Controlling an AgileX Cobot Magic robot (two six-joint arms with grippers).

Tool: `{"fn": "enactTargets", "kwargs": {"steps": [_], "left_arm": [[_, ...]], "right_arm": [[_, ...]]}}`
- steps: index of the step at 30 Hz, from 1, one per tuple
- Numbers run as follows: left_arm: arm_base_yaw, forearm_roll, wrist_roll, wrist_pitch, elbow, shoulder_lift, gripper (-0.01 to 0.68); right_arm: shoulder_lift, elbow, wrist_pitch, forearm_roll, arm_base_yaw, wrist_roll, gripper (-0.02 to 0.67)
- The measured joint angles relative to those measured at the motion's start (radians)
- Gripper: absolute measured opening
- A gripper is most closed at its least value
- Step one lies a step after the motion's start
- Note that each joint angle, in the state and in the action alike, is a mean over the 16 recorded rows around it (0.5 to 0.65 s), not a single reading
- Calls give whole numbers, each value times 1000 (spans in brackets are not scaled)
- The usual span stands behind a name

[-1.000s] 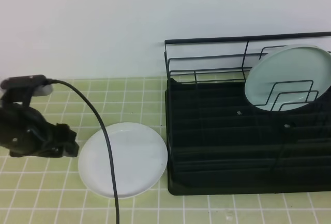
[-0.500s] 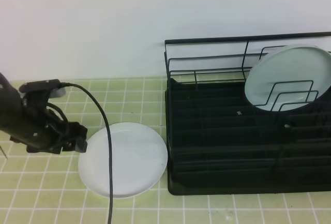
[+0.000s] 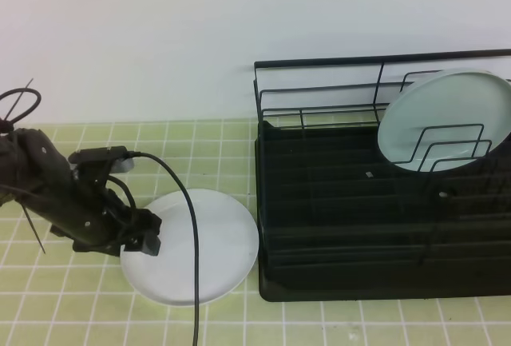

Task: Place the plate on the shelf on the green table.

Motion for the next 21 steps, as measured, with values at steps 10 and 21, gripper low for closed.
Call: {"fn": "enactTargets", "kwargs": {"steps": [10,21], "left_arm": [[-1,-7,11,-5,0,18,289],[1,52,18,0,0,5,44]], "right_arm": [[0,0,0,0,0,0,-3],[0,0,0,0,0,0,-3]]}}
